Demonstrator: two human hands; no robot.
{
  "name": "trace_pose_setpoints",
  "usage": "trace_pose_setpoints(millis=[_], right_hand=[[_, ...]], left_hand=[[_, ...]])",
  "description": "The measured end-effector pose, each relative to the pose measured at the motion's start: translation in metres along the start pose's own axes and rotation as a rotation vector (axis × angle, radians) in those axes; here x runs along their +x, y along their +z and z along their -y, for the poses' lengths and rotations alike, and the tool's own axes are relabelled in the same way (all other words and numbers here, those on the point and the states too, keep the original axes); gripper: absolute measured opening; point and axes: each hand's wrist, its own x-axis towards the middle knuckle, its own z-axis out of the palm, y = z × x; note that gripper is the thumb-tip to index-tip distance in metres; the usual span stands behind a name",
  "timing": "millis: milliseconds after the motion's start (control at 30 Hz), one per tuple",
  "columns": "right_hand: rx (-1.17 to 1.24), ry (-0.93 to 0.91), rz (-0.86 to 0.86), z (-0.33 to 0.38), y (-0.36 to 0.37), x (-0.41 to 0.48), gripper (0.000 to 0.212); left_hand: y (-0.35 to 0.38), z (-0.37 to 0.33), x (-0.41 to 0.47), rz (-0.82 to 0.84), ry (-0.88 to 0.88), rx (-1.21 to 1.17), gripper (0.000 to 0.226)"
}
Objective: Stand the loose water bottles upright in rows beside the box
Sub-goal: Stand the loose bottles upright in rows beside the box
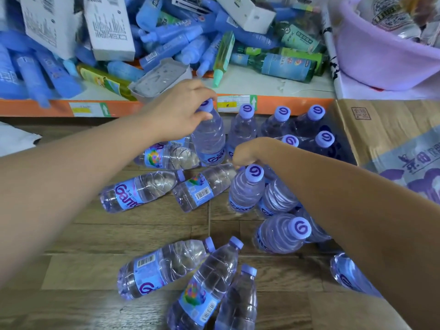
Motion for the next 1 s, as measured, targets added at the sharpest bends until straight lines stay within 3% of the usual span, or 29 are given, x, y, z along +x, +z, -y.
trace_pose_setpoints(millis=[167, 233, 333, 433, 567, 800, 900, 1000], right_hand=[[-0.062, -0.039, 0.105, 0.006, 0.007, 0.017, 0.035], [0.091, -0.026, 0.155, 0.001, 0.010, 0.020, 0.029], [0.352, -0.002, 0.149, -0.001, 0.011, 0.021, 0.044], [0.654, 0.023, 0.197, -0.003, 0.006, 0.028, 0.020], [0.821, 0.093, 0.277, -0.009, 0.006, 0.031, 0.022], [1.096, 0.099, 0.210, 0.005, -0.002, 0.011, 0.015], [0.960, 0.080, 0.104, 0.026, 0.000, 0.004, 0.007], [0.809, -0.004, 0.057, 0.040, 0.002, -0.004, 0.015]], left_hand=[[0.005, 0.005, -0.003, 0.035, 0.007, 0.024, 0.038], [0.007, 0.008, -0.004, 0.036, 0.013, 0.020, 0.038], [0.008, 0.013, -0.003, 0.019, 0.003, -0.011, 0.037], [0.007, 0.015, -0.002, 0.013, 0.020, -0.009, 0.038], [0.010, 0.017, -0.004, 0.020, 0.039, 0.005, 0.038], [0.007, 0.014, -0.008, 0.024, 0.065, -0.014, 0.038], [0.004, 0.013, -0.010, 0.017, 0.054, 0.007, 0.037], [-0.001, 0.017, -0.017, -0.018, 0.005, 0.050, 0.036]])
